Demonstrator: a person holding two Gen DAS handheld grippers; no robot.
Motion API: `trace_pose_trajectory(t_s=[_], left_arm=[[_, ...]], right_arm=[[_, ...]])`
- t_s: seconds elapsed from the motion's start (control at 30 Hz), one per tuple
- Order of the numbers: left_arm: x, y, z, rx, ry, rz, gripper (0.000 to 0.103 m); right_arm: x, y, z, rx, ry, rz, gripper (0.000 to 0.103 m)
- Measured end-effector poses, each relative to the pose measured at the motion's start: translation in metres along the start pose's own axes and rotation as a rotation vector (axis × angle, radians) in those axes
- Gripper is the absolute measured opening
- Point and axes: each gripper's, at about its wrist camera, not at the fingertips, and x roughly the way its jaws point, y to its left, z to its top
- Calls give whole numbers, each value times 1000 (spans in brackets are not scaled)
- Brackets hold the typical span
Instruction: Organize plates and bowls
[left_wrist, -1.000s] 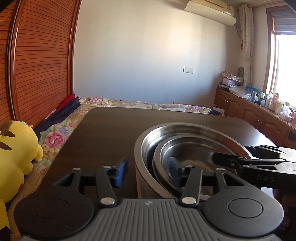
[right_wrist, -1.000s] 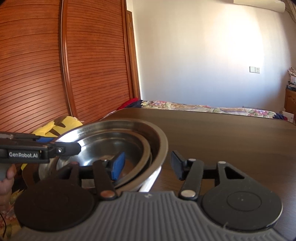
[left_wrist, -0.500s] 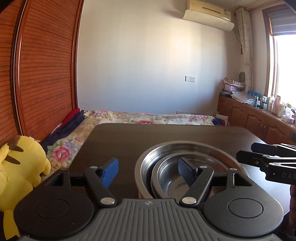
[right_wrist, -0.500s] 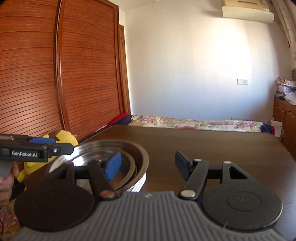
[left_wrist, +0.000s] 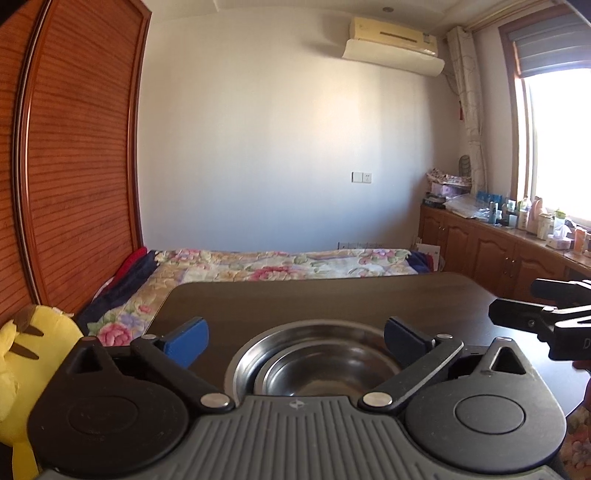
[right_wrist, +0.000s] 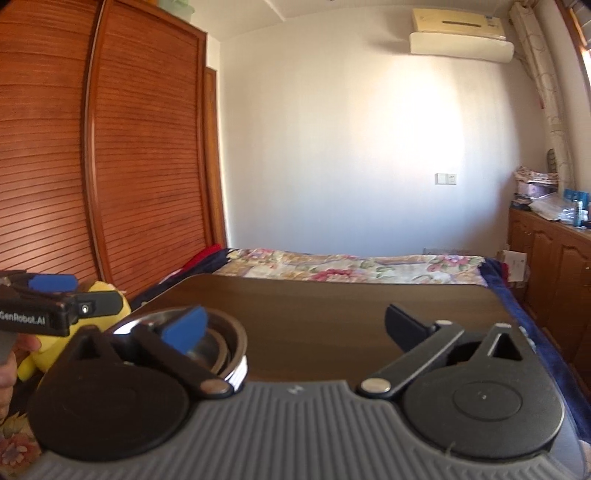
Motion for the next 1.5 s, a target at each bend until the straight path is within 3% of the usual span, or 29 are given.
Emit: trace_pose_trajectory(t_s=[0.27,0.53,0.63,0.77,0.97,1.5], left_arm=[[-10,-21,4,1,-5,-9,103],[-12,-33,-2,3,9,-5,103],[-13,-33,-2,-12,19,-12,103],[-13,-31,-2,-2,23,49,103],[-20,-35,-4,36,8,60,103],[-12,-31,-28,64,78,101,103]], right_arm=[[-13,-4,4,14,3,-127,103],[-20,-2,-3,-5,5,-187,103],[-24,0,-4,-21,-5,-197,103],[-30,3,-5,-22,-13,-201,103],[-31,5,-5,-13,-11,-196,103],[-24,5,-21,5,22,-186,103]])
